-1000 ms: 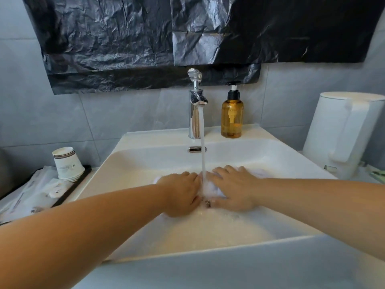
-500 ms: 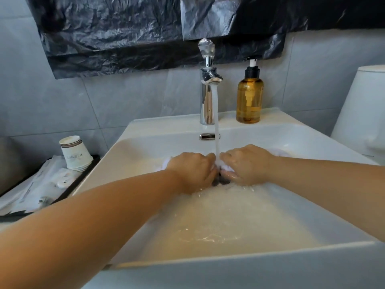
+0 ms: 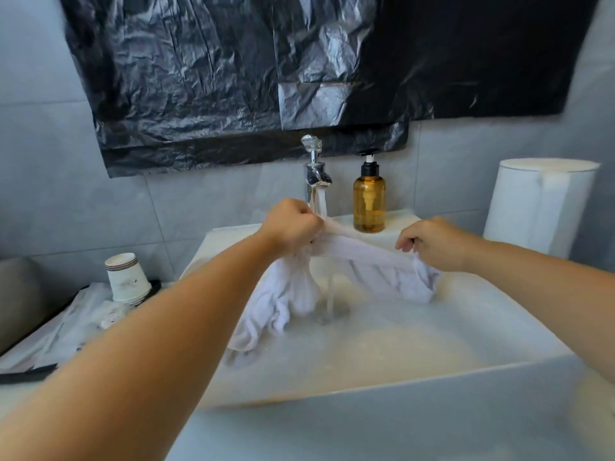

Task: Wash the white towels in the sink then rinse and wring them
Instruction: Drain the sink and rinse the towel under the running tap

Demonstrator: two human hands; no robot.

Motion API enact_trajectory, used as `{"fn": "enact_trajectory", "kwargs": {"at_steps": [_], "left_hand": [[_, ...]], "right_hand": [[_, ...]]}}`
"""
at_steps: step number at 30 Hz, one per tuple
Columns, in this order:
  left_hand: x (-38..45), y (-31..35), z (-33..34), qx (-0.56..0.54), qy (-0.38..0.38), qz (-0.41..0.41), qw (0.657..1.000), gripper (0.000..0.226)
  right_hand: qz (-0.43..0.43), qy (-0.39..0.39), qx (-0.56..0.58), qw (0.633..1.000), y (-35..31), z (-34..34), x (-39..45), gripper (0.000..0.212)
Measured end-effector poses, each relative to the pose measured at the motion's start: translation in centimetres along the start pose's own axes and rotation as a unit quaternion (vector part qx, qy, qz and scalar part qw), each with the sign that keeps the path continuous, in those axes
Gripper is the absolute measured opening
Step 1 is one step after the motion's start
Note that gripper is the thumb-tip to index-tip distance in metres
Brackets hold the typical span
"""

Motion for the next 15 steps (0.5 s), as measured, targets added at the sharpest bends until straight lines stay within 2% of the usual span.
{"fn": "enact_trajectory", "kwargs": {"at_steps": [2, 4, 5, 7, 9, 10, 12, 13, 15], "left_hand": [[-0.9, 1.0, -1.0, -0.120, 0.012, -0.015, 0.993, 0.010], [-1.8, 1.8, -1.0, -0.202, 0.014, -0.020, 0.979, 0.004], [-2.2, 1.9, -0.8, -0.231, 0.018, -0.020, 0.972, 0.004], [-2.6, 1.6, -0.1, -0.286, 0.028, -0.023, 0.958, 0.012], [-2.8, 1.0, 0.4, -0.325, 0.046, -0.020, 0.944, 0.013], [-2.7, 0.7, 0.6, -0.324, 0.059, -0.013, 0.944, 0.013], [-2.2, 0.0, 0.8, -0.292, 0.069, 0.014, 0.954, 0.018], [-1.8, -0.5, 1.0, -0.268, 0.069, 0.024, 0.961, 0.023], [-1.3, -2.1, 1.7, -0.215, 0.050, 0.039, 0.975, 0.026]], "right_hand": [[0.029, 0.021, 0.011, 0.999, 0.4, -0.7, -0.6, 0.038], [0.035, 0.031, 0.099, 0.994, -1.5, -1.1, -1.0, 0.034], [0.030, 0.021, 0.201, 0.979, -3.3, -1.0, -1.3, 0.034], [0.020, -0.035, 0.392, 0.919, -7.8, 0.0, -2.0, 0.039], [0.044, -0.053, 0.430, 0.900, -10.3, 1.5, -1.9, 0.048], [0.065, -0.039, 0.421, 0.904, -10.6, 2.4, -1.3, 0.039], [0.140, 0.056, 0.403, 0.903, -9.6, 2.6, -0.3, 0.018], [0.185, 0.107, 0.432, 0.876, -8.6, 2.4, 0.2, 0.020], [0.247, 0.168, 0.538, 0.788, -6.9, 2.4, 1.2, 0.027]]}}
Point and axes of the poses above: each hand's wrist, its own x-axis towards the middle knuckle, its own z-axis out of the palm, y = z × x, the point moved 9 cm from there along x, towards the middle knuckle, and after that the axes turned 1 degree about -z, right-handed, at the moved point
